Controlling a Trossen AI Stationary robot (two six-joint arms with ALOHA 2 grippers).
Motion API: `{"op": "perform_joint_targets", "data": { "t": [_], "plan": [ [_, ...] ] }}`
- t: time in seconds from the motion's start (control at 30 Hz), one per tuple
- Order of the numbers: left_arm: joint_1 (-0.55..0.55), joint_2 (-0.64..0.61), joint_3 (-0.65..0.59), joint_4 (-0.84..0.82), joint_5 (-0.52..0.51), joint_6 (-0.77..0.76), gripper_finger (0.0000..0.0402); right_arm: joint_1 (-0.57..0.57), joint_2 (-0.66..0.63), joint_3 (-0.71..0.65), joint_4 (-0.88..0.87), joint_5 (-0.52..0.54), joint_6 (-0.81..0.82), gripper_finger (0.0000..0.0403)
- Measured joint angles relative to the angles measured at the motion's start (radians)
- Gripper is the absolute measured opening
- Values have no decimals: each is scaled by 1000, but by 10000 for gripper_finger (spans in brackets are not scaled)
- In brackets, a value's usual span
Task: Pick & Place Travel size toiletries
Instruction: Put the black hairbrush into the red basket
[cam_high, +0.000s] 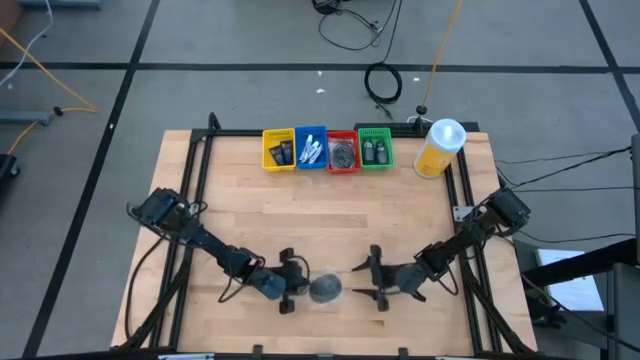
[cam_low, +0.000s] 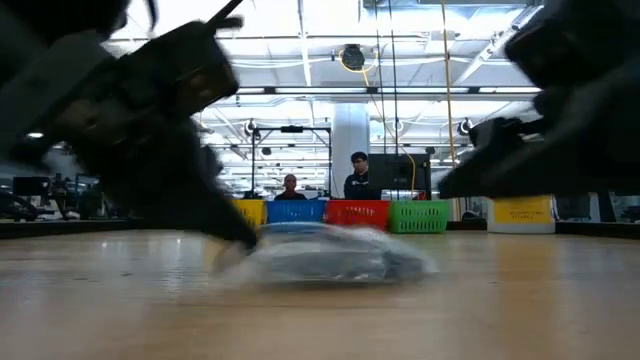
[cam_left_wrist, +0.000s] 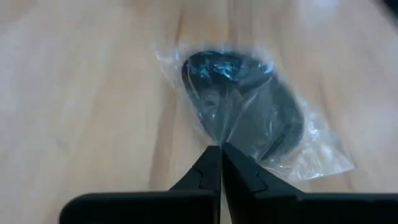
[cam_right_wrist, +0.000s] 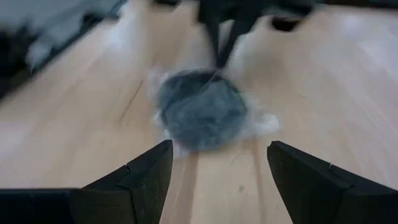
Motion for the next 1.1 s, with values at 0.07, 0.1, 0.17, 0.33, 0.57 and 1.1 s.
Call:
{"op": "perform_joint_targets", "data": {
  "t": [0.07,0.1,0.17,0.33,0.57,1.1],
  "plan": [
    [19,-2,1,49,5,15,2,18,0,0,-22,-3,-100,253],
    [28,-1,1,64,9,13,3,28,0,0,-23,-3,-150,253],
    [46,-1,1,89,34,10,3,45,0,6,-30,1,-257,253],
    [83,-1,1,135,57,3,2,54,0,111,-205,71,-471,253],
    [94,-29,1,298,75,115,1,37,-35,195,-360,280,-415,253],
    [50,-48,2,370,101,522,1,-22,-189,-5,-169,-6,114,253]
  ]
}}
